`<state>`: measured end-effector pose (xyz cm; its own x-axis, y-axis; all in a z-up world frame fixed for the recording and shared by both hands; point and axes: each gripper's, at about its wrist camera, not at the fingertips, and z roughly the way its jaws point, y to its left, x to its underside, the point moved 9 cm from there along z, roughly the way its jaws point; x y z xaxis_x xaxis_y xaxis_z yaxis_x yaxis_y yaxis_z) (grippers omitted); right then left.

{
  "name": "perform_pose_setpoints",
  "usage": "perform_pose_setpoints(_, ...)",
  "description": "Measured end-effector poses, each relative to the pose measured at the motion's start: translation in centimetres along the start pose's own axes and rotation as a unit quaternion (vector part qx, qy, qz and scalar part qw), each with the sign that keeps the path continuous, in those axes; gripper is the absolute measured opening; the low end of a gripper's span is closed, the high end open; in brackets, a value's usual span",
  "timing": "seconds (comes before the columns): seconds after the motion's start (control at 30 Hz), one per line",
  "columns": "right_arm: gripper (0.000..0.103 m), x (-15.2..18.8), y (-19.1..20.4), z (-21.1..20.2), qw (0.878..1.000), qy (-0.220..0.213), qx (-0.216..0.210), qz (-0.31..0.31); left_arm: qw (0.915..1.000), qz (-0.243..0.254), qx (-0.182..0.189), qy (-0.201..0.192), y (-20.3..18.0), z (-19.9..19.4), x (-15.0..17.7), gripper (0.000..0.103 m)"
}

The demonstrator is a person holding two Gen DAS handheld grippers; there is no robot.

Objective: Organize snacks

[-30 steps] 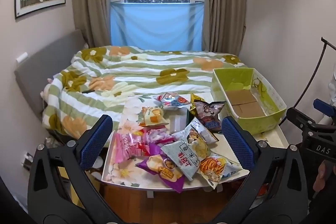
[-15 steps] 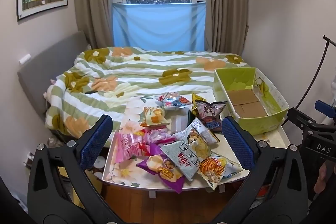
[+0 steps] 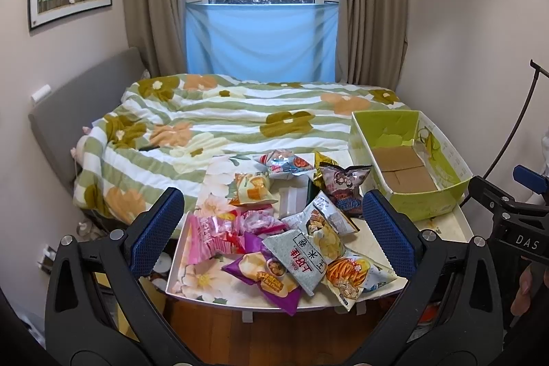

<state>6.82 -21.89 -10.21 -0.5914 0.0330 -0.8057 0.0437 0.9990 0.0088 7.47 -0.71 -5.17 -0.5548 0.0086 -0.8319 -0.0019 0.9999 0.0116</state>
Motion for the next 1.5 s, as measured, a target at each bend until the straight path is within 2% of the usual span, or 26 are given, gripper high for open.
perform_pose_setpoints(0.7, 0.102, 0.05, 0.41, 0.31, 1.000, 0.001, -0.003, -0.002, 1.0000, -0.008, 0.002, -0.004, 0.21, -0.04, 0.06, 0.102)
perform_pose_setpoints(1.07, 0.102, -0.01, 0.53, 0.29, 1.000, 0.001, -0.003, -0.002, 0.9997, 0.001, -0.018, -0.016, 0.17, -0.34, -0.39, 0.102)
perform_pose_setpoints(1.5, 0.102, 0.05, 0.90, 0.36, 1.000, 0.001, -0.007, -0.004, 0.9999, 0.000, -0.009, -0.007, -0.20, -0.18, -0.20, 0.102)
